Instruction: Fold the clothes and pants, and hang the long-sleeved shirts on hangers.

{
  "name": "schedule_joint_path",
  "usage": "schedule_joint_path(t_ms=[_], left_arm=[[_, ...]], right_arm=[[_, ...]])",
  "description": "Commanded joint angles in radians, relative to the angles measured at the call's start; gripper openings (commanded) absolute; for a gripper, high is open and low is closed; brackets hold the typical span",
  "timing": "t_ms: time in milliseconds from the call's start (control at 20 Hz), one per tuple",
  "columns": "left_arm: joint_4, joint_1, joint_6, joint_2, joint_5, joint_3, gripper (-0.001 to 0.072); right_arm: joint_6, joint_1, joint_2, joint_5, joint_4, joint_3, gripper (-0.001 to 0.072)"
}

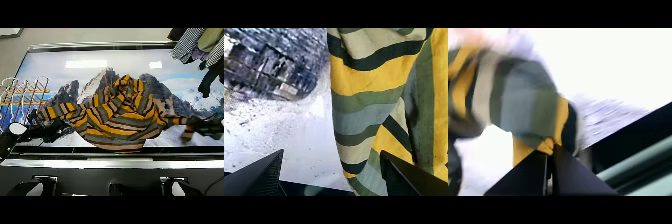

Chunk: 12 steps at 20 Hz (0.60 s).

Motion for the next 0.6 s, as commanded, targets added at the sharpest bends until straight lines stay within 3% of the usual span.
schedule_joint_path(t_ms=[0, 50, 150, 200, 400, 550], left_arm=[[0.0, -0.001, 0.0, -0.013, -0.003, -0.001, 0.0676], [0.0, -0.003, 0.0, -0.024, -0.003, -0.001, 0.0676], [0.0, -0.021, 0.0, -0.056, -0.002, 0.0, 0.0676], [0.0, -0.033, 0.001, -0.072, -0.002, 0.0, 0.0676], [0.0, -0.086, 0.0, -0.127, 0.014, 0.0, 0.0677], [-0.001, -0.113, 0.0, -0.156, 0.037, 0.0, 0.0676]], right_arm=[[0.051, 0.0, 0.014, 0.055, -0.141, 0.064, 0.0034], [0.051, 0.0, 0.003, 0.07, -0.135, 0.055, 0.0131], [0.042, 0.0, -0.029, 0.094, -0.079, 0.047, 0.0557], [0.013, 0.0, -0.045, 0.089, -0.006, 0.047, 0.0619], [-0.16, 0.0, -0.189, 0.105, 0.431, 0.047, 0.0666], [-0.214, 0.0, -0.303, 0.097, 0.532, 0.047, 0.0665]])
